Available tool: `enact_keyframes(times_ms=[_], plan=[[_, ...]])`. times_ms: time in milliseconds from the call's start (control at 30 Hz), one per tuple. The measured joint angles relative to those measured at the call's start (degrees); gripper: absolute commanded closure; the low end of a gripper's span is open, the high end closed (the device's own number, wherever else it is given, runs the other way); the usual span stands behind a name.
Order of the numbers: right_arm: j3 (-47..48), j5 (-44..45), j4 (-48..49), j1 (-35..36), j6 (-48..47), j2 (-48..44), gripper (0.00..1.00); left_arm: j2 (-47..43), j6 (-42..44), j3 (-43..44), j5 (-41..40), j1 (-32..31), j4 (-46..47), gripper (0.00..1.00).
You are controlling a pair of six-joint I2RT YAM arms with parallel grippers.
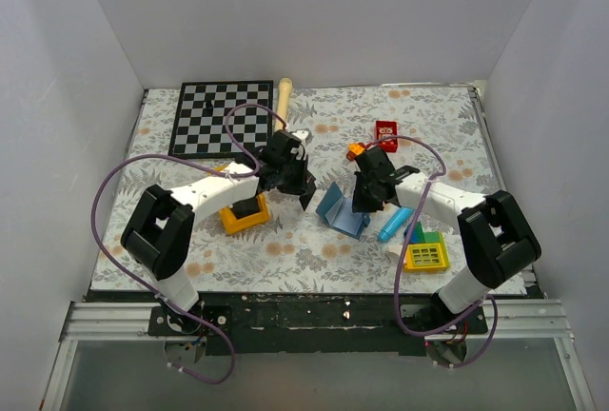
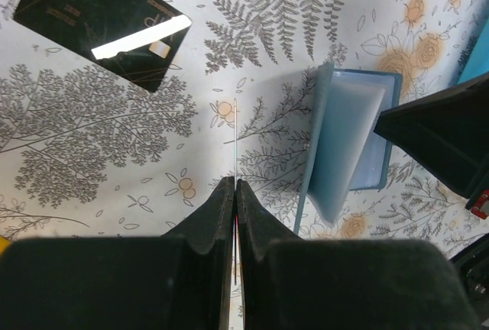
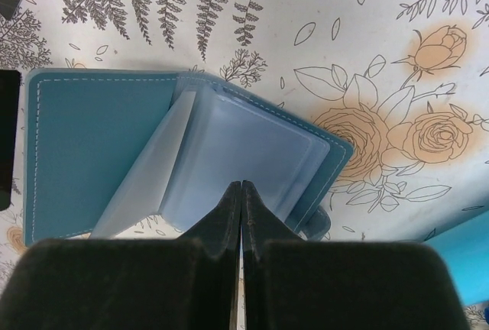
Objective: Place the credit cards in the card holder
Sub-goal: Insert the credit card into the card holder.
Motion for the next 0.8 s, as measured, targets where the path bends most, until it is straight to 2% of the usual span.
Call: enact_keyframes(times_ms=[467,800], plan=[[0.94,-1.90,1.33,-0.02,0.02,4.17,0.99,0.52,-0.76,-2.49,3.89,-2.89,1.29,1.00],[1.16,-6.43,5.38,-0.09,-0.28,5.64,0.99,0.52,-2.40,-5.55,5.97,-3.78,2.73,1.00]])
